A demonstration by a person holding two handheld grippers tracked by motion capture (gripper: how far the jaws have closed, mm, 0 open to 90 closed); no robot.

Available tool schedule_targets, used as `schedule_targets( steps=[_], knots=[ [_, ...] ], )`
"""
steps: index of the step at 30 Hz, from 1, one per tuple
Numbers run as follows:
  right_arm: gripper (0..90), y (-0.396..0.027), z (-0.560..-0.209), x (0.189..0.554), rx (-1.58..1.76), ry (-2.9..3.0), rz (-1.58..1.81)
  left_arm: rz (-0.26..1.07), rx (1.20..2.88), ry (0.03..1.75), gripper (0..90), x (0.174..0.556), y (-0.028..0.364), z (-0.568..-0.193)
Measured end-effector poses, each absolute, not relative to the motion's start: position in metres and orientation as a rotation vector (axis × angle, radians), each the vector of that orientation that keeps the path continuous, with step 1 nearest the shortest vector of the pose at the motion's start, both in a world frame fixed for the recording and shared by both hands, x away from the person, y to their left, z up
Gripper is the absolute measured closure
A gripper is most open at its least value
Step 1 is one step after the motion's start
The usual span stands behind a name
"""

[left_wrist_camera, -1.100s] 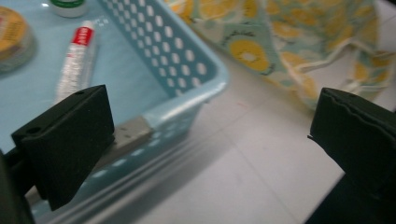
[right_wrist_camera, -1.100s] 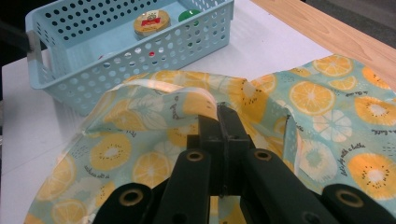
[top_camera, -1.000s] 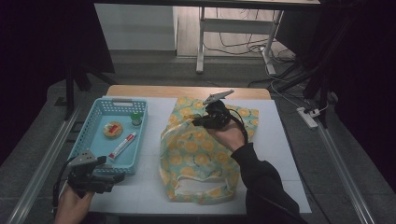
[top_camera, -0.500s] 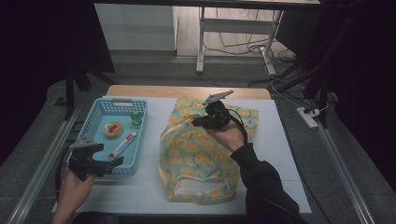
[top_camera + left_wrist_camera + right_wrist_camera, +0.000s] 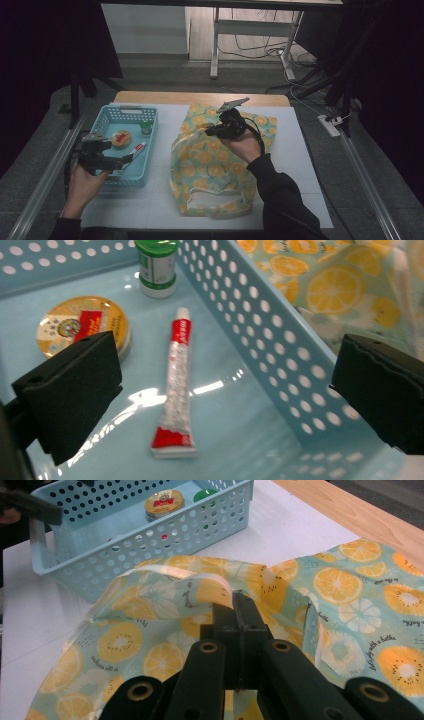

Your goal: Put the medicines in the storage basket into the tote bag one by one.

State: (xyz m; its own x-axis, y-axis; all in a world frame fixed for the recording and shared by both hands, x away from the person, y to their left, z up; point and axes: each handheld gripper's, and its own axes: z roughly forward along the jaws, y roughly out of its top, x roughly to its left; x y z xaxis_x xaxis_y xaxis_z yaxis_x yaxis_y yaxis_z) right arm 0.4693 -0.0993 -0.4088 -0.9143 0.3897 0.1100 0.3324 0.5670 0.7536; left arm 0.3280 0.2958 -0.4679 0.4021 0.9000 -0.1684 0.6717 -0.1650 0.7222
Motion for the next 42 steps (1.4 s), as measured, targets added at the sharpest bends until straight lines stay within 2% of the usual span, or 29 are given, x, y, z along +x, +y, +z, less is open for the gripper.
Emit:
schedule_targets(
  steps=[18,32,42],
  knots=[
    [90.0,-0.1,-0.411,0.469,0.628,2.722,1.283,0.368,1.929,1.439,0.0,0.376,0.312,-0.47],
    [90.0,-0.1,-0.413,0.469,0.623,2.726,1.284,0.371,1.94,1.515,0.0,0.414,0.325,-0.49],
    [90.0,-0.102,-0.414,0.469,0.623,2.727,1.283,0.35,2.027,1.611,0.0,0.438,0.324,-0.506]
  ],
)
